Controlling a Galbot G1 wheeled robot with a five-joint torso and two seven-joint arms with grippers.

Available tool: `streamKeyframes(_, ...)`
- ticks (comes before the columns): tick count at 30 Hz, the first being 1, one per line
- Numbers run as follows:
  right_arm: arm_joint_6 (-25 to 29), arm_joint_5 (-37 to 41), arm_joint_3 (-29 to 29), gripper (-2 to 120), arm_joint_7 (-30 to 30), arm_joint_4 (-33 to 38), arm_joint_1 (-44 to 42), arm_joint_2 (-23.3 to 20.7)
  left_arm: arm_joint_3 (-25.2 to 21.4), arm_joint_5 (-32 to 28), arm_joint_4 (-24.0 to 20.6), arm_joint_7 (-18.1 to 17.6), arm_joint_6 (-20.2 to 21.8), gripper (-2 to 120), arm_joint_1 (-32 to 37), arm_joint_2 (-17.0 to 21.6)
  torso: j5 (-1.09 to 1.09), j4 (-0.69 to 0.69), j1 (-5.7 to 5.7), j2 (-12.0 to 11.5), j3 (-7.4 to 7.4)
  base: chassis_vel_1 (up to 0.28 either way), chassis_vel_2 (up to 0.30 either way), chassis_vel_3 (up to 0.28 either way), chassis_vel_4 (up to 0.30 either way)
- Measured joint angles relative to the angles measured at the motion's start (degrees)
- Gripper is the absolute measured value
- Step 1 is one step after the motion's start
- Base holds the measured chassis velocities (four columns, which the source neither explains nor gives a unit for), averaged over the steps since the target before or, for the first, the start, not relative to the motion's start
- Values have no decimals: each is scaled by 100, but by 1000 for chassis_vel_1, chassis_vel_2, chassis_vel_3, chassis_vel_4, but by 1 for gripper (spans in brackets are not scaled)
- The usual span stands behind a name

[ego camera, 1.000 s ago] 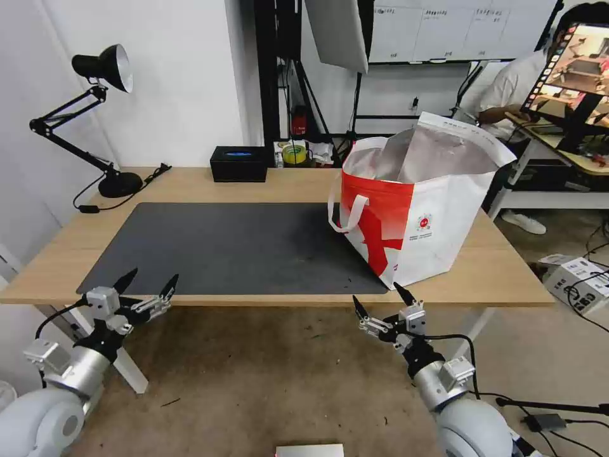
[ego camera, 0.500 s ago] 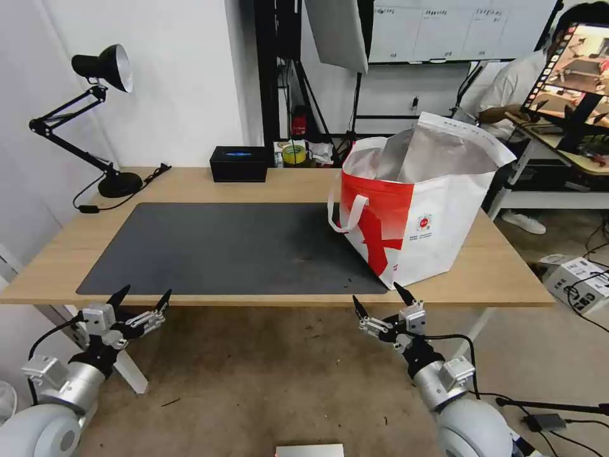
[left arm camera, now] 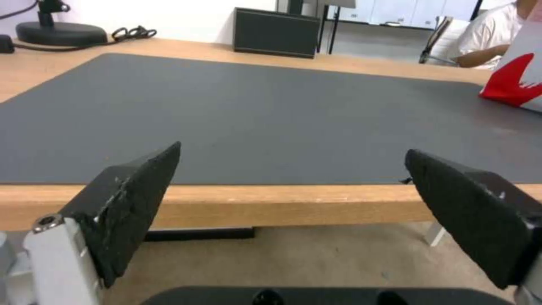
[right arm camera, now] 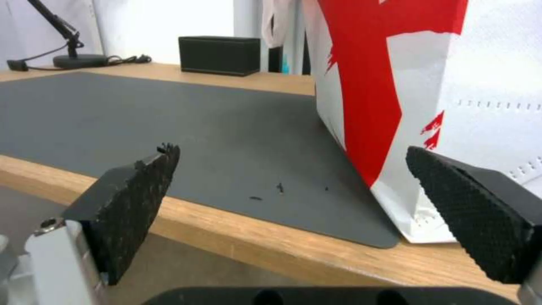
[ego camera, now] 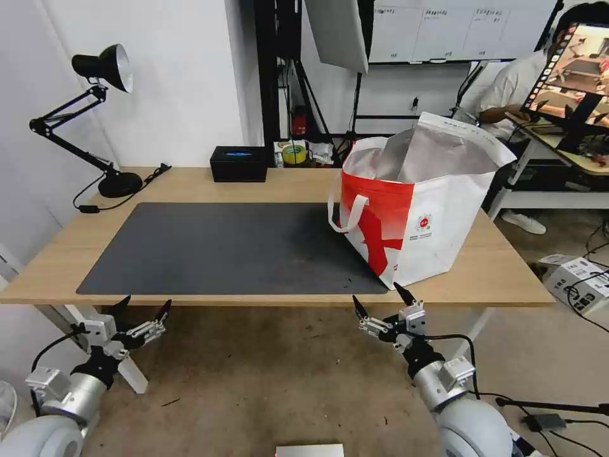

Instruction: Pick up the trash from the table and place it into the takeout bag.

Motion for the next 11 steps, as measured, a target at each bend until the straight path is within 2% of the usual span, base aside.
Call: streamKeyframes(11,0,0,0,100,0,0,0,0,2,-15,4,-3,-7,100,1,15,0,0,0,0,0,0,0,0,0)
